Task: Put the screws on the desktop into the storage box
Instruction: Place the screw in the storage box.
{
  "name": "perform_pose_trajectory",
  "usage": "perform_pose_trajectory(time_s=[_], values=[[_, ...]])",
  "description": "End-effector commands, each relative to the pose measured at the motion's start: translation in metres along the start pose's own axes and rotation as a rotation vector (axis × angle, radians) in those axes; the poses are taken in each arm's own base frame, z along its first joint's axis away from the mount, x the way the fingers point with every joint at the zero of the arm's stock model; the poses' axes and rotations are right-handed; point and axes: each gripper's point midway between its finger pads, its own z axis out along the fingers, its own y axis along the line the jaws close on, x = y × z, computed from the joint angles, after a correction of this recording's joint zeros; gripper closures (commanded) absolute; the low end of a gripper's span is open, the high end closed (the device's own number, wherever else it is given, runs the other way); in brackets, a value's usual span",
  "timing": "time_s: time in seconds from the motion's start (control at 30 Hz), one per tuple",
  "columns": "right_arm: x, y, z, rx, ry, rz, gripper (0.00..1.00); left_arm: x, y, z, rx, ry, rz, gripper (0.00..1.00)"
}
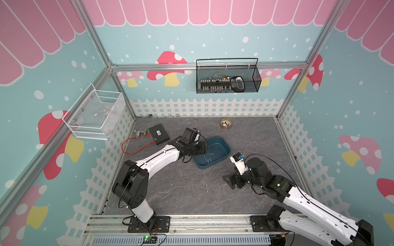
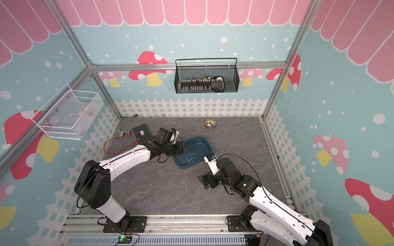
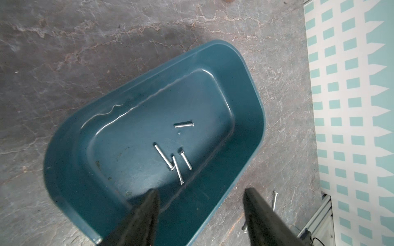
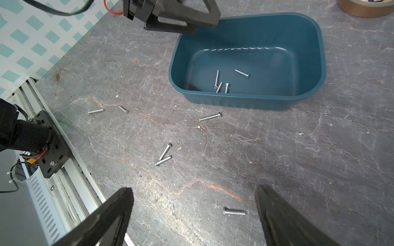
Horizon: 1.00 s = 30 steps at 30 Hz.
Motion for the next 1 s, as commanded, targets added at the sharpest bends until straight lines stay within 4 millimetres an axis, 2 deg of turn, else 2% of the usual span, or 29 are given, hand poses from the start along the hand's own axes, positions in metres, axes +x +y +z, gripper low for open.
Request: perform_pose_trajectory(time_s=[0.0,0.1,0.2,0.43,0.67,0.73,0.97], values=[[0.009,0.003,0.006,-0.014,0.025,-0.018,0.05,-0.01,-0.008,-0.02,0.049,-0.037,0.026,0.16],[0.011,0.007,0.009,-0.03,0.036,-0.027,0.05,-0.01,-0.003,-0.032,0.048,-0.053,0.028,0.06],[0.015,0.017,0.014,-0.058,0.059,-0.06,0.05,-0.005,0.001,-0.045,0.042,-0.058,0.042,0.01],[0.017,0.029,0.031,-0.047,0.108,-0.154,0.04,0.012,0.013,-0.085,-0.011,-0.078,0.09,0.01],[0.005,0.056,0.05,-0.085,0.137,-0.283,0.06,0.026,0.027,-0.131,-0.021,-0.16,0.108,0.01],[0.003,0.063,0.058,-0.105,0.148,-0.312,0.06,0.027,0.037,-0.143,-0.025,-0.194,0.085,0.01],[-0.011,0.081,0.089,-0.116,0.176,-0.404,0.08,0.036,0.059,-0.16,-0.039,-0.243,0.072,0.01]])
